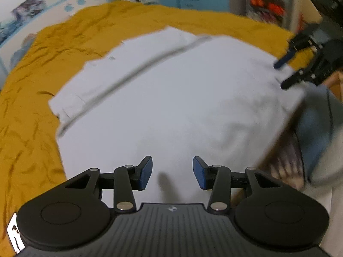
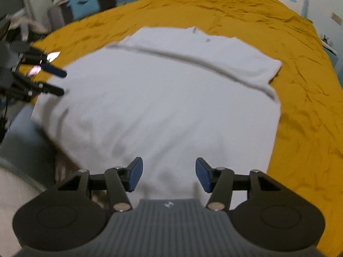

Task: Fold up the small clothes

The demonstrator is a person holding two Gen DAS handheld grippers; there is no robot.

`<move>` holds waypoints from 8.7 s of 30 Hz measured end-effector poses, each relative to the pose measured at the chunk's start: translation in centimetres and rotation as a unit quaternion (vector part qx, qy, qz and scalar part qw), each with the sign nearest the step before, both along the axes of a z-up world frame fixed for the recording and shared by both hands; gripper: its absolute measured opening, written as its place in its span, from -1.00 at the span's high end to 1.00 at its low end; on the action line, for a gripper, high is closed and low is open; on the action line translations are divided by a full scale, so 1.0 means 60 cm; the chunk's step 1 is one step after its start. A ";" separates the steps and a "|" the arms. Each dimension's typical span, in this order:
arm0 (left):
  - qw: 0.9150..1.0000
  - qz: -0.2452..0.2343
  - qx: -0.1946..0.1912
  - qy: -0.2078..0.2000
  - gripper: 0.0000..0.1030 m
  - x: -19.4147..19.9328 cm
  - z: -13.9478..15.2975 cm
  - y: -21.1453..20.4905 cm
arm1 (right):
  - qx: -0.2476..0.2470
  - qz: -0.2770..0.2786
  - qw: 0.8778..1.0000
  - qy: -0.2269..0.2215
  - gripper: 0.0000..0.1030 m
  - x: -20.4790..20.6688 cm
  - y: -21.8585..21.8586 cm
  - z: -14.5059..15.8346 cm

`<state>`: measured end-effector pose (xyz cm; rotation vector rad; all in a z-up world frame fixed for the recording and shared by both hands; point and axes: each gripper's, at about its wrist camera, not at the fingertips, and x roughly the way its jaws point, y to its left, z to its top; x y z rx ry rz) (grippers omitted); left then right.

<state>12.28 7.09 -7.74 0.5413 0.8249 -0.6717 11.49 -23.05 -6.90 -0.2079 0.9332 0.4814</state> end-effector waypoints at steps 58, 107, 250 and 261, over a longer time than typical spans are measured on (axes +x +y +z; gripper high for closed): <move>0.936 0.033 0.161 -0.312 0.86 0.041 0.107 -0.053 | -0.238 0.058 0.938 -0.246 1.00 0.015 0.018 0.169; 0.953 0.260 -0.024 -0.153 -0.20 0.684 -0.037 0.056 | -0.150 -0.124 0.962 -0.194 0.43 0.830 -0.044 -0.094; 0.907 0.364 -0.210 -0.036 0.78 0.555 0.001 0.083 | 0.370 -0.248 0.895 0.036 0.91 0.757 -0.055 0.039; 0.884 0.406 -0.232 -0.018 0.78 0.522 -0.018 0.209 | 0.328 -0.236 0.911 0.082 0.91 0.823 0.244 0.064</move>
